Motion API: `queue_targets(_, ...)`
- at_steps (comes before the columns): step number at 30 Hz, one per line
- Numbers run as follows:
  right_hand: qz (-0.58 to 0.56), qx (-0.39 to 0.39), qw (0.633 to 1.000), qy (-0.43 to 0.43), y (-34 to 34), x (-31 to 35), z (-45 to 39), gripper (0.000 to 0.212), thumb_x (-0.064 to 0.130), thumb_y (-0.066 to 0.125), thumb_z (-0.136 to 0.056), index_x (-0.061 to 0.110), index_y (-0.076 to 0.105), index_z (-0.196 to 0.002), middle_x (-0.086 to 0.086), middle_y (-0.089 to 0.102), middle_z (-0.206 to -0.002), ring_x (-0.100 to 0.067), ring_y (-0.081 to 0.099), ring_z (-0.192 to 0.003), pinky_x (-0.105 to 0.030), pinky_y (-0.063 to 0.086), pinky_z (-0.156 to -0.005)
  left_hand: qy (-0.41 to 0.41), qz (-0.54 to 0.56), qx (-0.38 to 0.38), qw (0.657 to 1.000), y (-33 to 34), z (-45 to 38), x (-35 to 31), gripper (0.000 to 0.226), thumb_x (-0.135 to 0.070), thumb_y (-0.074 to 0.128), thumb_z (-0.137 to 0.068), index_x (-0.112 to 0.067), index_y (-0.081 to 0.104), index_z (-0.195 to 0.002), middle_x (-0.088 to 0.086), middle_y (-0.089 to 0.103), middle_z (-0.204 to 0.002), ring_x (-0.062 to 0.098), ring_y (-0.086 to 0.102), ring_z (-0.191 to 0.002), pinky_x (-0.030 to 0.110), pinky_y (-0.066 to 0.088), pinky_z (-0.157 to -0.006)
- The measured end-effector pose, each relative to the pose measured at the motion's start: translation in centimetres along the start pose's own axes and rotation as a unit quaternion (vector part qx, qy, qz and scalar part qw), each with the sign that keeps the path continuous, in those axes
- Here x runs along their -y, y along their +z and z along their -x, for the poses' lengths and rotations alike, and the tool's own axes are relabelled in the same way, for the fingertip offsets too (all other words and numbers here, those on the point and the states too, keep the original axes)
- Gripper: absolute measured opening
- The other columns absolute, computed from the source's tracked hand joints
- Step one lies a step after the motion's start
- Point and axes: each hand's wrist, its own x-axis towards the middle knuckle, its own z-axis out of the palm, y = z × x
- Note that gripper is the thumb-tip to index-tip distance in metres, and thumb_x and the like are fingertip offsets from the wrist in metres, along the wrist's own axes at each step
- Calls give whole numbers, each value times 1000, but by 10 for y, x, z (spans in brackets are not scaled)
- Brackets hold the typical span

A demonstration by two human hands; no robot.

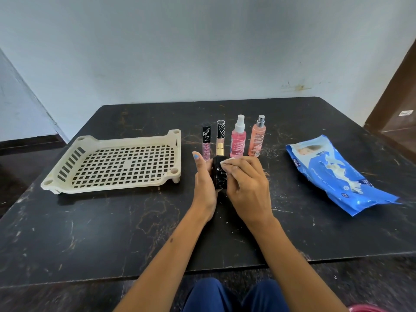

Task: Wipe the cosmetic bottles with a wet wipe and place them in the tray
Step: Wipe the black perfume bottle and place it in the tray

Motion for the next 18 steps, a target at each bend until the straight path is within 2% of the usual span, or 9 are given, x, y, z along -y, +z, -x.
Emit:
queue_targets(4,-6,9,1000,-9,-1,0,0,17,-9,61,-82,-5,72,-95,-11,71,-97,-25,61,-93,-28,51,-88,4,28,12,1000,0,1,0,85,-81,21,-66,-18,71,-93,13,69,-101,26,65,-102,43,47,-99)
queue_targets(9,0,2,1000,-1,-3,-1,0,15,-8,63,-81,-4,73,-92,-10,71,-93,-25,61,-90,-28,51,-85,-4,32,14,999,0,1,-1,83,-79,20,-66,-18,71,-91,12,69,-99,25,65,-100,41,48,-96)
queue_targets(13,-14,22,999,-24,-4,2,0,15,-8,61,-80,-4,73,-89,-10,71,-91,-25,62,-88,-26,51,-85,-15,41,14,999,0,1,-1,85,-77,16,-68,-17,70,-94,8,70,-96,20,65,-95,33,51,-85)
queue_targets(18,1,12,1000,-10,-3,1,0,18,-6,58,-83,-5,72,-94,-11,71,-96,-25,61,-93,-28,50,-89,-9,36,15,999,1,3,-3,84,-77,17,-69,-17,70,-95,10,70,-100,22,65,-99,35,50,-90)
